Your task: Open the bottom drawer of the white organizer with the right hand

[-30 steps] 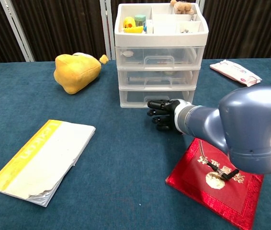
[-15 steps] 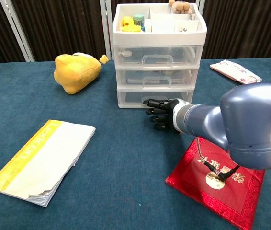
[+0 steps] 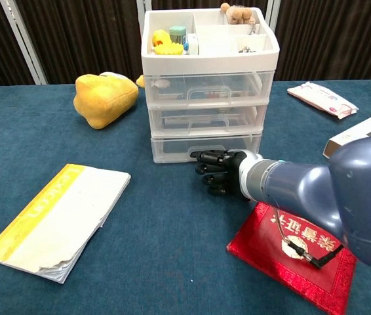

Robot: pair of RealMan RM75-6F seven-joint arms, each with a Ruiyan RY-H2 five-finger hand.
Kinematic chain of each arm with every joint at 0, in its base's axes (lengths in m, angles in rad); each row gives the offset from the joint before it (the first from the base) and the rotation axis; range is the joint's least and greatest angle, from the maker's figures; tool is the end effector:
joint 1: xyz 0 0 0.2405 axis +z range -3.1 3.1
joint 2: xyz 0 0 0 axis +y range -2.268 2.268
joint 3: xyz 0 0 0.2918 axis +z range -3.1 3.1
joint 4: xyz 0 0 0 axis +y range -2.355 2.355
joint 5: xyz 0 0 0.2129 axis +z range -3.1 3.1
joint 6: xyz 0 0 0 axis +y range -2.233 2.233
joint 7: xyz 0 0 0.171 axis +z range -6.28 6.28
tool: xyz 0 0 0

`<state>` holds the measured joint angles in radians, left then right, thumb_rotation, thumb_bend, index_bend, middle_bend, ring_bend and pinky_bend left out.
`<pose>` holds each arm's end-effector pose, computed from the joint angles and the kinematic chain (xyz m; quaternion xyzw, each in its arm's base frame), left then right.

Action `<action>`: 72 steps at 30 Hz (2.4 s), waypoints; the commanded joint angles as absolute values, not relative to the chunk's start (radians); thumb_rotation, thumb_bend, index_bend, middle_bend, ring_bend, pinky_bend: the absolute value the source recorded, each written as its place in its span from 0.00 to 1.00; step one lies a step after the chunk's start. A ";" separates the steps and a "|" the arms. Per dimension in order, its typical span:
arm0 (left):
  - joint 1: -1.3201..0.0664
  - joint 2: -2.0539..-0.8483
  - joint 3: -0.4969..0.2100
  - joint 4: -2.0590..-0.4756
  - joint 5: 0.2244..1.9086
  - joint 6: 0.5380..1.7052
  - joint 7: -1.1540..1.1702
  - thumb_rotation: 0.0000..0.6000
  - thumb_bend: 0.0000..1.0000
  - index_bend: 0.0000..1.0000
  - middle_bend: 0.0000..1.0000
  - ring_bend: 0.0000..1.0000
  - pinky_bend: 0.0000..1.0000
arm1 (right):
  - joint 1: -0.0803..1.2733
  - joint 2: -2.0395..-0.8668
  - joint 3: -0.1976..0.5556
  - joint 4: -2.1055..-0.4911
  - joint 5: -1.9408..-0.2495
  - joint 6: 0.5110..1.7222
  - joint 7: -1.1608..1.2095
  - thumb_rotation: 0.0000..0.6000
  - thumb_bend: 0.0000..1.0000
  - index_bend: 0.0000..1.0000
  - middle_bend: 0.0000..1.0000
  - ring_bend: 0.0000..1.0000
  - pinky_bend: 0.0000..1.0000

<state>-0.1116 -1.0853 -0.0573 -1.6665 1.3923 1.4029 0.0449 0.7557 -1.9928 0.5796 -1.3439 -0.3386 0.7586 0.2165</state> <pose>-0.3506 0.2200 0.1734 -0.5863 -0.4190 -0.3513 0.5977 -0.1102 -0.3771 -0.1664 0.2036 -0.8824 0.4006 0.1398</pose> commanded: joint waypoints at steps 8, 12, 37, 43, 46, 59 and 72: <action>-0.110 -1.083 -0.055 -1.669 1.395 1.404 0.041 1.00 0.04 0.01 0.00 0.00 0.02 | 0.744 -1.946 0.521 -1.418 -0.349 0.744 0.178 1.00 0.71 0.01 0.78 0.78 0.89; -0.109 -1.082 -0.054 -1.670 1.397 1.406 0.039 1.00 0.04 0.02 0.00 0.00 0.02 | 0.730 -1.937 0.500 -1.461 -0.397 0.793 0.169 1.00 0.71 0.01 0.78 0.78 0.89; -0.100 -1.082 -0.048 -1.683 1.405 1.417 0.025 1.00 0.04 0.02 0.00 0.00 0.02 | 0.680 -1.876 0.301 -1.620 -0.730 1.155 -0.227 1.00 0.68 0.09 0.78 0.78 0.89; -0.100 -1.079 -0.047 -1.689 1.403 1.412 0.023 1.00 0.04 0.02 0.00 0.00 0.02 | 0.693 -1.875 0.268 -1.564 -0.778 1.204 -0.337 1.00 0.68 0.13 0.78 0.78 0.89; -0.101 -1.079 -0.046 -1.691 1.402 1.410 0.023 1.00 0.04 0.02 0.00 0.00 0.02 | 0.694 -1.878 0.273 -1.542 -0.786 1.205 -0.349 1.00 0.68 0.13 0.78 0.78 0.89; -0.105 -1.076 -0.049 -1.696 1.388 1.394 0.015 1.00 0.04 0.02 0.00 0.00 0.02 | 0.691 -1.891 0.299 -1.506 -0.781 1.170 -0.357 1.00 0.68 0.13 0.78 0.78 0.89; -0.106 -1.075 -0.048 -1.700 1.386 1.389 0.011 1.00 0.04 0.02 0.00 0.00 0.02 | 0.696 -1.920 0.319 -1.448 -0.768 1.133 -0.355 1.00 0.68 0.20 0.78 0.78 0.89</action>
<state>-0.1063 -1.0749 -0.0484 -1.6997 1.3857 1.3888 0.0110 0.6954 -1.9185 0.3182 -1.4491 -0.7683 1.1341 -0.3547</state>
